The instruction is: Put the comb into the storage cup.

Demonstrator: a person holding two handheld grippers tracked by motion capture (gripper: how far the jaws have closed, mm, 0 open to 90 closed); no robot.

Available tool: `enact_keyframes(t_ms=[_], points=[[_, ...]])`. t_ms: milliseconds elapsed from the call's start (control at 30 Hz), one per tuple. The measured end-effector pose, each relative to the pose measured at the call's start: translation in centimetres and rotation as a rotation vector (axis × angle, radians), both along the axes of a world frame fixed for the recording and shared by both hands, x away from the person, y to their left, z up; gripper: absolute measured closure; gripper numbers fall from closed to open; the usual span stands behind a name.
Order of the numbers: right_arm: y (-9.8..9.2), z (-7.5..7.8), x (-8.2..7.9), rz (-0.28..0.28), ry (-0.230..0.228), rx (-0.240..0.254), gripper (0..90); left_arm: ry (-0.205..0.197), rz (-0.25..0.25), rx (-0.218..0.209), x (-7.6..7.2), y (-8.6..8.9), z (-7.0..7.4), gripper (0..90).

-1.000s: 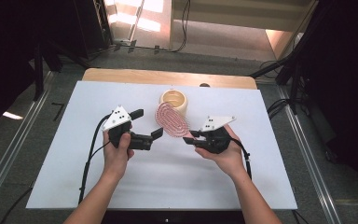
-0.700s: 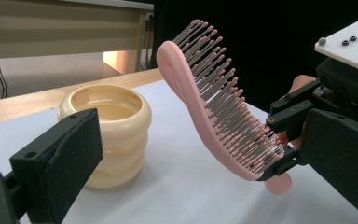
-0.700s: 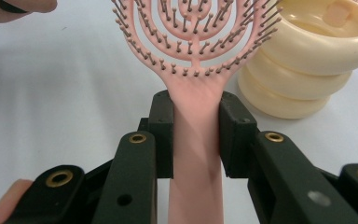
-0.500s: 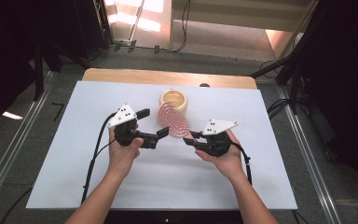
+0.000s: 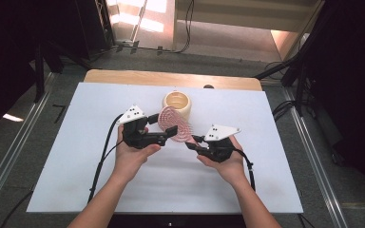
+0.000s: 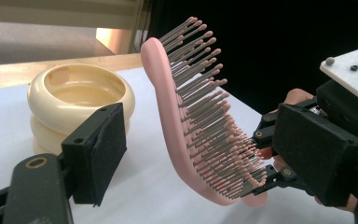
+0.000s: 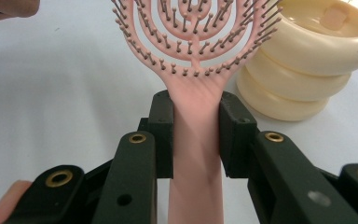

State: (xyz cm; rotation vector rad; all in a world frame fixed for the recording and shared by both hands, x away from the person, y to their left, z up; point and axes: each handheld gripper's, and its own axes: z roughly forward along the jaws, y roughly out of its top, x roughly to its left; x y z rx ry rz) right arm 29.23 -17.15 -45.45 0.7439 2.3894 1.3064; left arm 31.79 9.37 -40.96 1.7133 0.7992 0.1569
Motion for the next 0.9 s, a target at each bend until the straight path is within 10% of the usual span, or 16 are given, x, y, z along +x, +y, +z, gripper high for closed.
enact_keyframes(t_ms=[900], points=[[1.5,-0.5,-0.7,0.036,-0.08,-0.09,68.0,0.164,0.006,0.037,1.3,0.3,-0.1,37.9]])
